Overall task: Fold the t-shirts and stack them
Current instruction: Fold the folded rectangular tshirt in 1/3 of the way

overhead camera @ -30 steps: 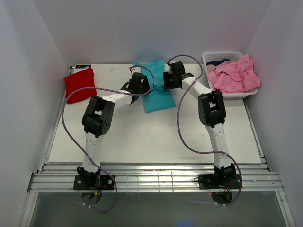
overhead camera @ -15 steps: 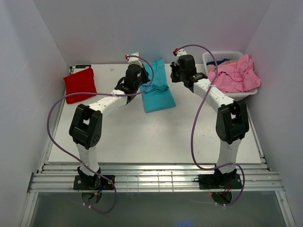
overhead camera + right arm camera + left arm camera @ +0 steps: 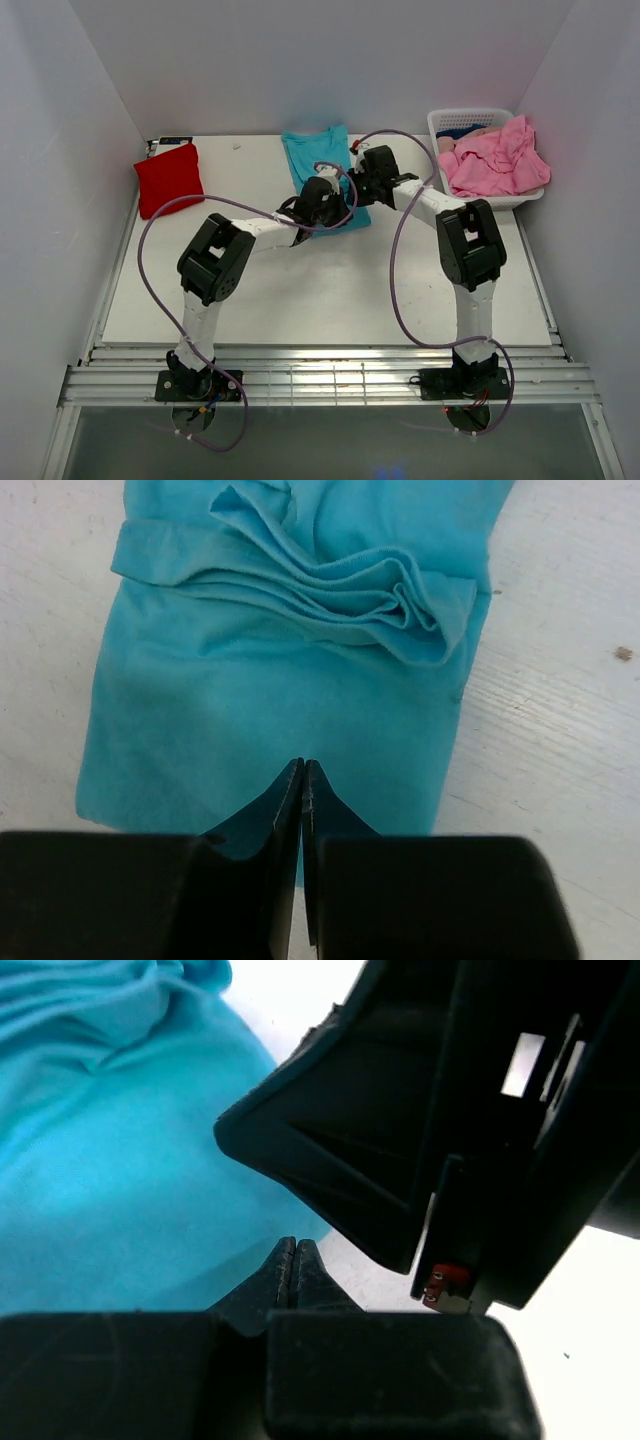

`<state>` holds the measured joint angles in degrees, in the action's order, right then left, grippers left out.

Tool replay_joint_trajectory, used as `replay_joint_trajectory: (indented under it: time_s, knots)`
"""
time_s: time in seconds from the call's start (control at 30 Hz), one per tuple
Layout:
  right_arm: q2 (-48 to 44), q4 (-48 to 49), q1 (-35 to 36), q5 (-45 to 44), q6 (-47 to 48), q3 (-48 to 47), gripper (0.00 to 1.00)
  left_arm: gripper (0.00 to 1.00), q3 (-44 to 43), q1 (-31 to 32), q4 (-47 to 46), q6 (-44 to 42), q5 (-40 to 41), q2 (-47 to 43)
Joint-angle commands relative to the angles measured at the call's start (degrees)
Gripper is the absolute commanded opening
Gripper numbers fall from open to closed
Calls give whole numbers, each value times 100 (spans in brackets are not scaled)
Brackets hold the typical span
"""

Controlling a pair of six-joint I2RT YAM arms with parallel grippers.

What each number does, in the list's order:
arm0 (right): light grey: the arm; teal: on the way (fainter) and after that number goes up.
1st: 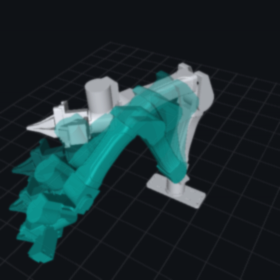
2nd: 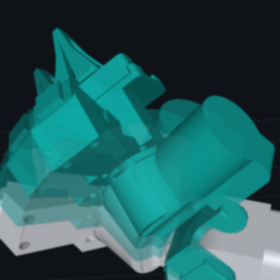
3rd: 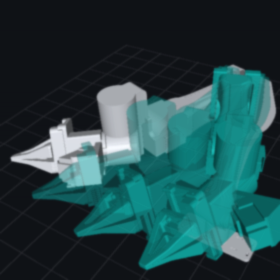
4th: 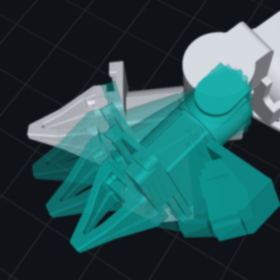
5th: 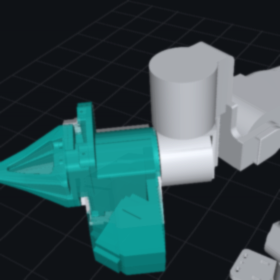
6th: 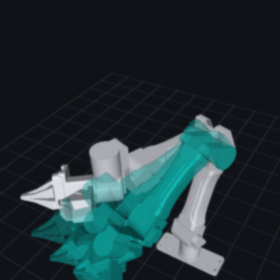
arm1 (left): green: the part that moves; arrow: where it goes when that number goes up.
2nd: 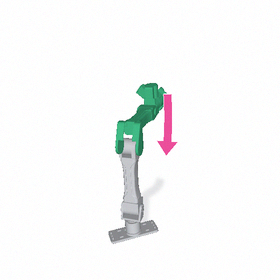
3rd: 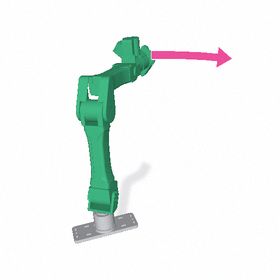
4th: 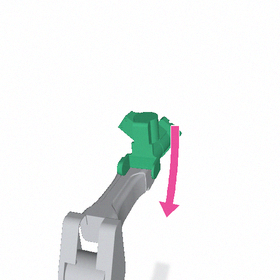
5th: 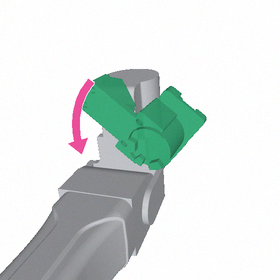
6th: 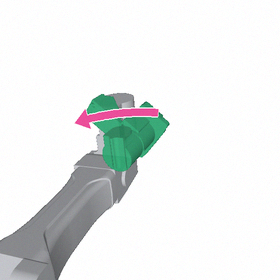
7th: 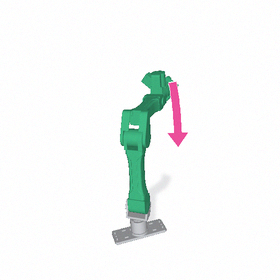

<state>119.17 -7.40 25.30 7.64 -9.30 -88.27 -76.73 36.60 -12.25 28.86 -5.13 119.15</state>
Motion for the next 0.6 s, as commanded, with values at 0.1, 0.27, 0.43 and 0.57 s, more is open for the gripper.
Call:
replay_joint_trajectory:
  time_s: [0.1,0.27,0.43,0.57]
  knots:
    - [176,107,19,449,-133,-287,8,0,254,-4,-321,14,-15,-6]
    - [326,89,19,519,-151,-410,8,0,571,5,-576,14,46,-111]
    - [483,142,19,528,-151,-524,8,0,800,5,-682,-82,126,-138]
    - [765,81,19,590,-151,-954,8,0,1019,5,-752,23,82,-199]
